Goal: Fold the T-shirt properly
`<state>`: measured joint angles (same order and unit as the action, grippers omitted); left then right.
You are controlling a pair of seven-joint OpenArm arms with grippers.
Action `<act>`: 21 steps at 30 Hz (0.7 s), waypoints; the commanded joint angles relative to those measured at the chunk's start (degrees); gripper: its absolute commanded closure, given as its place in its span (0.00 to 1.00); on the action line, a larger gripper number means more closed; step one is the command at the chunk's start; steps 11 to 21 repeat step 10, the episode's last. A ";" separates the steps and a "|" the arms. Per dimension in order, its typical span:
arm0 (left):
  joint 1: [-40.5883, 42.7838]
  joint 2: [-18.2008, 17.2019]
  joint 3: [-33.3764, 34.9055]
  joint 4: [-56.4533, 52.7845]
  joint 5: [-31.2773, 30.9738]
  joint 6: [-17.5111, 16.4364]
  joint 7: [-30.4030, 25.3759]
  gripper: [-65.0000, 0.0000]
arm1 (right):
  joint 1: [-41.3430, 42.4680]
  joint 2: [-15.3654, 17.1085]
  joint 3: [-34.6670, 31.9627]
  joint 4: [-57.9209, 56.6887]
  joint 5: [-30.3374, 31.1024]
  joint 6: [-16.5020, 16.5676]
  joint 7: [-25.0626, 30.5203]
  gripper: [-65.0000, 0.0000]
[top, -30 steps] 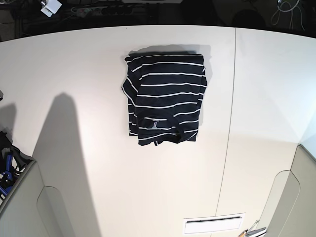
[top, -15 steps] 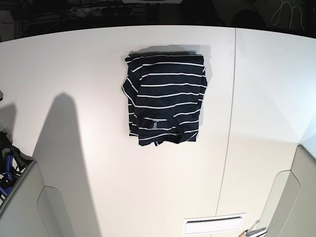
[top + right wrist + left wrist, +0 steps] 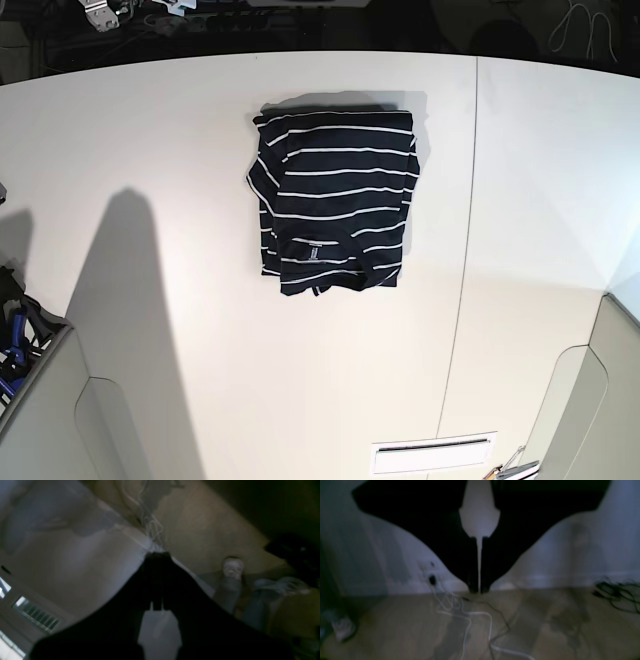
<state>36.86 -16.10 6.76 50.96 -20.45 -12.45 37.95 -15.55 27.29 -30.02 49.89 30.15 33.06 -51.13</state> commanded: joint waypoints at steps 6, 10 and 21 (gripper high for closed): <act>-10.78 4.94 3.63 -13.11 3.30 -0.22 -0.79 0.96 | 2.80 -0.90 -0.39 -0.81 0.24 0.15 -0.02 1.00; -15.80 6.82 4.96 -18.18 3.78 -0.20 -1.53 0.96 | 2.84 -3.26 -0.39 -0.83 0.17 0.15 0.15 1.00; -15.80 6.82 4.96 -18.18 3.78 -0.20 -1.53 0.96 | 2.84 -3.26 -0.39 -0.83 0.17 0.15 0.15 1.00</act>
